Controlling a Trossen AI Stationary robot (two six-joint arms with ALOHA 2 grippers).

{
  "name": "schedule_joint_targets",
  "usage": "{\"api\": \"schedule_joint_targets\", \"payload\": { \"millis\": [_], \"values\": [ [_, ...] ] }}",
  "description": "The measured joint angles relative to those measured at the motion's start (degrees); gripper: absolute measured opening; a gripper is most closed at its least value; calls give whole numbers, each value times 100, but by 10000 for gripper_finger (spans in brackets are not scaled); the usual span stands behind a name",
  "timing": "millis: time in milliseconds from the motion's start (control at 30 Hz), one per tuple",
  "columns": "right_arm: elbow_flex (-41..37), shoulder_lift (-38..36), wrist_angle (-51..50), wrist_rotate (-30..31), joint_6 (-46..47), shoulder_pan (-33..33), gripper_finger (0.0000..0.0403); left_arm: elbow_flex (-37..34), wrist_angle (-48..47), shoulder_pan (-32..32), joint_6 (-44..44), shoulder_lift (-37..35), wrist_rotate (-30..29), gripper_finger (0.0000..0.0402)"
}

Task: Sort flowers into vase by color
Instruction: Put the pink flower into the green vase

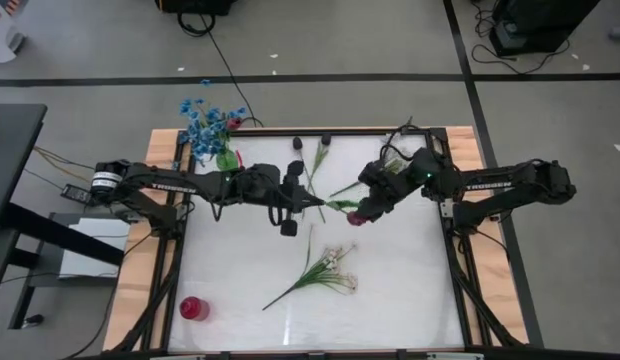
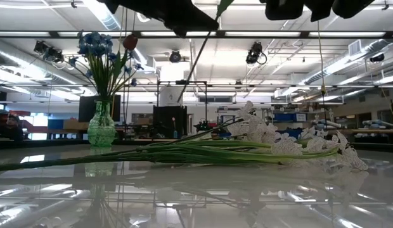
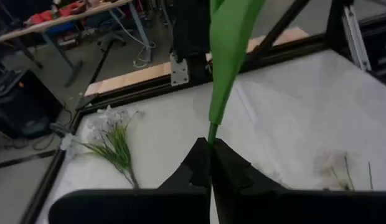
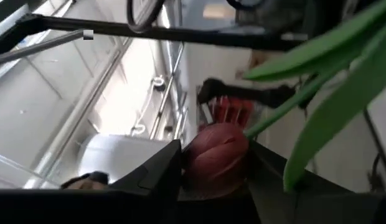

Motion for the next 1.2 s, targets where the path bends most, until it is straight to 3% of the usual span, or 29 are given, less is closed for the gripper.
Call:
{"api": "schedule_joint_targets", "payload": {
  "millis": [200,333,500,767,900,1067,1200],
  "values": [
    [9,-22,477,-1636,857,15,233,-22,-625,-93,171,-127,-439,2],
    [7,0,934,-2008,1171,-102,267,6,-629,-105,119,-240,-457,2],
    [4,-30,1283,-1881,402,-408,288,-7,-547,20,-308,-390,-461,2],
    [85,-49,1679,-1372,-906,-986,273,-341,-101,353,-1053,-991,-440,1],
    [408,-112,1727,-1310,-2013,-1223,253,-1007,774,455,-1593,-1401,-447,1],
    [592,-126,1197,-1710,-3112,-1341,222,-1827,2272,445,-2123,-1788,-523,1],
    [624,-122,864,-1197,-3823,-1554,191,-2192,2761,435,-2223,-2115,-716,1]
  ]
}}
